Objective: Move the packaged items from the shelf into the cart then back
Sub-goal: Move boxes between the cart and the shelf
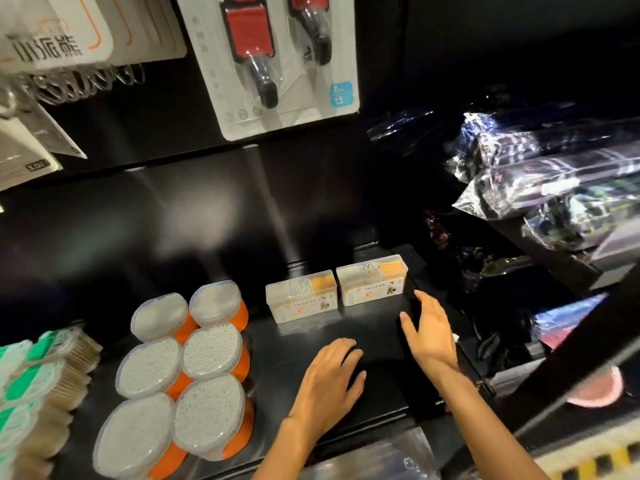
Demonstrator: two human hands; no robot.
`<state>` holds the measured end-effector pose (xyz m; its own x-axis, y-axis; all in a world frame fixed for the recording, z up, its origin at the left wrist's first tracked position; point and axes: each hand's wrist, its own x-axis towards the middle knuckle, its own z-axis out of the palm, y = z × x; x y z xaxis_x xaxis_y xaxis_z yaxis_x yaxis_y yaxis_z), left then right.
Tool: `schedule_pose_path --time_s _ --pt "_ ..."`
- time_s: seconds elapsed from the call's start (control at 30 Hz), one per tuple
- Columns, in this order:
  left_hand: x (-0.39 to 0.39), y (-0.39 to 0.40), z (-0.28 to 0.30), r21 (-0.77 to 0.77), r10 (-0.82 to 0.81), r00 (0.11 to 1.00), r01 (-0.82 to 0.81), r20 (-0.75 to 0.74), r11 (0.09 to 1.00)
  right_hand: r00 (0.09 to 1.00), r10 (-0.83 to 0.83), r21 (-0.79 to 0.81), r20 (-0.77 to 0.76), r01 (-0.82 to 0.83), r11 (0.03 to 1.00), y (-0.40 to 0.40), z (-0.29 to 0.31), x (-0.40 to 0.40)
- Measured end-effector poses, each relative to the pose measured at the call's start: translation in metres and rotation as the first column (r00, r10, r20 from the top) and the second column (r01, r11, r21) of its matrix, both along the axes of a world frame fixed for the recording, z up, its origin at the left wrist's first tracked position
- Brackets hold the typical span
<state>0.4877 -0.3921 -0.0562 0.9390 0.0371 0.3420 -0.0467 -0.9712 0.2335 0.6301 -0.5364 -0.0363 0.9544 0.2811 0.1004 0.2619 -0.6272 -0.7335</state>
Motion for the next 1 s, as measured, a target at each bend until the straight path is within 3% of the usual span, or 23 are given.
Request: schedule_pose_path --time_s 0.17,0.3,0.43,0.6,0.67,0.83,1.0 --pt "-0.018 -0.019 0.005 -0.053 -0.112 0.993 0.113 0.033 0.992 0.988 0.059 0.006 0.145 -0.06 0.998 -0.044 -0.004 -0.08" --pt "-0.034 -0.053 0.0 -0.064 -0.32 0.942 0.327 0.1 0.943 0.982 0.074 0.017 0.176 -0.078 0.997 -0.096 -0.006 -0.145" --pt "-0.056 -0.111 -0.007 -0.126 -0.503 0.853 0.519 0.136 0.845 0.983 -0.102 0.032 0.155 0.098 0.995 -0.165 -0.017 -0.208" --pt "-0.064 -0.199 -0.018 -0.217 -0.698 0.702 0.71 0.141 0.67 0.914 -0.404 0.001 0.042 0.404 0.915 -0.249 -0.023 -0.268" --pt "-0.061 -0.234 -0.02 -0.222 -0.748 0.657 0.747 0.094 0.627 0.872 -0.489 -0.084 0.029 0.49 0.868 -0.28 -0.024 -0.283" --pt "-0.048 -0.318 -0.032 -0.339 -0.778 0.626 0.745 0.057 0.575 0.735 -0.677 -0.101 -0.027 0.672 0.734 -0.354 -0.034 -0.309" --pt "-0.025 -0.399 -0.058 -0.411 -0.774 0.624 0.681 -0.108 0.606 0.664 -0.732 -0.115 -0.153 0.723 0.681 -0.433 -0.061 -0.314"
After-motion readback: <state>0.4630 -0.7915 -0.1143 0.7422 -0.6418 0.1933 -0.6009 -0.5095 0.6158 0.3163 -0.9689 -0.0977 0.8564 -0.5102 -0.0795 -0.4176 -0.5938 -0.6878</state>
